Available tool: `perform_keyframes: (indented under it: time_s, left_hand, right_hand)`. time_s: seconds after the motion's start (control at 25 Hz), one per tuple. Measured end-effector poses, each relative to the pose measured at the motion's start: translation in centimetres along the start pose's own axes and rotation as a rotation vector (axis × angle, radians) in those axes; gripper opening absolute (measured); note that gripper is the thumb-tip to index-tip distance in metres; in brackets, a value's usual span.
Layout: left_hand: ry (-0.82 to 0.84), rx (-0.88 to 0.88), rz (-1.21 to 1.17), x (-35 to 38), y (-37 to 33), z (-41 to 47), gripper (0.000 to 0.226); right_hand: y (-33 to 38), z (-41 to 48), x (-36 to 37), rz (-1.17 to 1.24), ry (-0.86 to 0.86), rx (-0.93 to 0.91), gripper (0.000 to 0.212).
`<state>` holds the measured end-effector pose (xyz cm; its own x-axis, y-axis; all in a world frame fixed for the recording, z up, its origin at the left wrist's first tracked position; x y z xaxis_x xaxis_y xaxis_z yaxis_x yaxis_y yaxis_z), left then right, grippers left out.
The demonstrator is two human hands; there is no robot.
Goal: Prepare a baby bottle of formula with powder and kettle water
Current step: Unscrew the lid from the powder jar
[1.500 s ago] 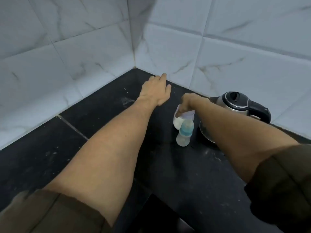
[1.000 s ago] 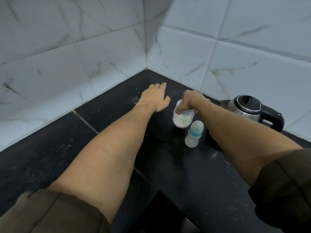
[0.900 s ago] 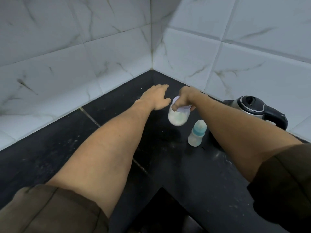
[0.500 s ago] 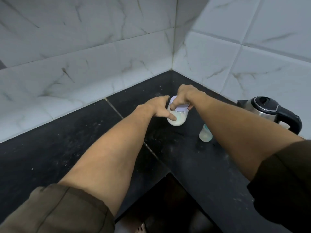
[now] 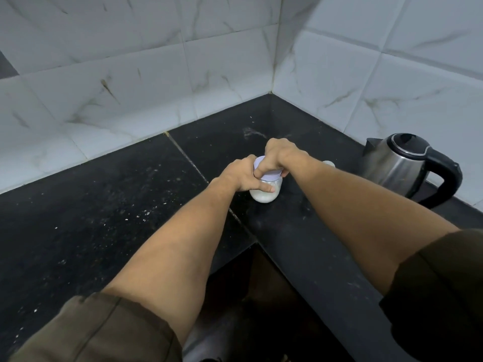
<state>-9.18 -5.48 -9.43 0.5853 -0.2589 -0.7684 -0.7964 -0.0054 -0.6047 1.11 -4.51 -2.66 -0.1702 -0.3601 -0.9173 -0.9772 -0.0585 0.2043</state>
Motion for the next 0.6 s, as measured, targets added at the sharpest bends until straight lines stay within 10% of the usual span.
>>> perform_keyframes:
  time_s: [0.6]
  left_hand:
    - [-0.116,-0.008,-0.313,3.1,4.8,-2.2,0.075]
  right_hand:
    - [0.2,0.2,4.9,0.033,-0.049,0.041,0.053]
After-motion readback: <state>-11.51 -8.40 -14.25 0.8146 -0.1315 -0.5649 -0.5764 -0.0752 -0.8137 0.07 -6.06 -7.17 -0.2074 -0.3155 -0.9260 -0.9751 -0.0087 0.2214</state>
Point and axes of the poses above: each hand's wrist, its own z-axis towards the middle knuckle, its own x-axis out of the palm, y = z × x, the point moved 10 cm from there along z, towards the middle knuckle, and after that the axes turned 2 degrees about -z, right-handed, at the moved point
